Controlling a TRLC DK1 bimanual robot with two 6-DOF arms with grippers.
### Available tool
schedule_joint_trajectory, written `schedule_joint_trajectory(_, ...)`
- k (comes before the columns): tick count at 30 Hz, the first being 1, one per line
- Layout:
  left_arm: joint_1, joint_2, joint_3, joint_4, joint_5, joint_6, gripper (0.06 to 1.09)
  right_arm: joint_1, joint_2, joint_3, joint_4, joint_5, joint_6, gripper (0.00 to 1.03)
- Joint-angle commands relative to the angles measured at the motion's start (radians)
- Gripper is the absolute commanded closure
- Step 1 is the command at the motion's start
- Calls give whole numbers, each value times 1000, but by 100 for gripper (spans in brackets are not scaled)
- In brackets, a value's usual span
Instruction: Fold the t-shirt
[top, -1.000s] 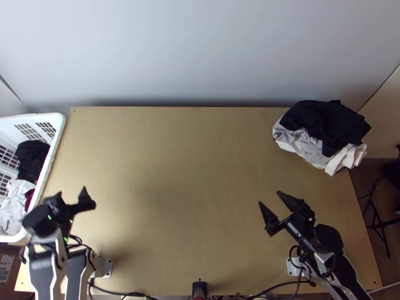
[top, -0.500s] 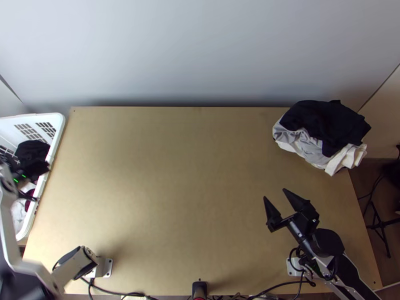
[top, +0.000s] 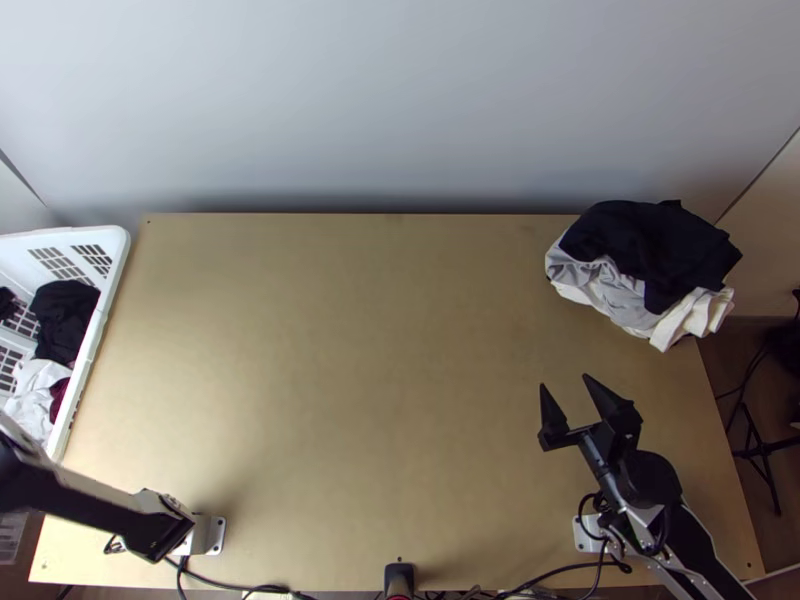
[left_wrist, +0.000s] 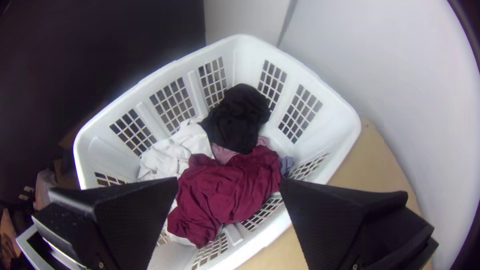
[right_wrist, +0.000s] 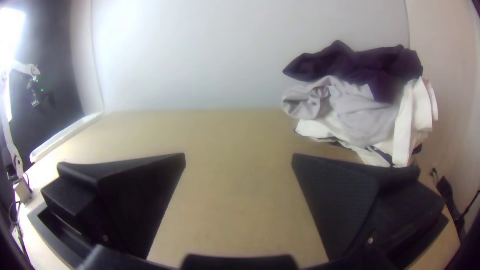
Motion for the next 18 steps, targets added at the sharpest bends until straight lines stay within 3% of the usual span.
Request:
schedule_joint_trajectory(1,74,442,486,-290,3,-79,10,-16,40,-2,-7,10,-8,3)
schedule_joint_trajectory(4,108,623,699,-382,3,-79,10,-15,62,-2,-7,9,-11,3)
schedule_joint_trajectory(8,149,733,734,-339,3,4,10,-9,74,-2,-7,9,-12,3)
schedule_joint_trajectory(18,267,858,662,19,-6,-80,10,26,82,-2,-4,9,-24,3)
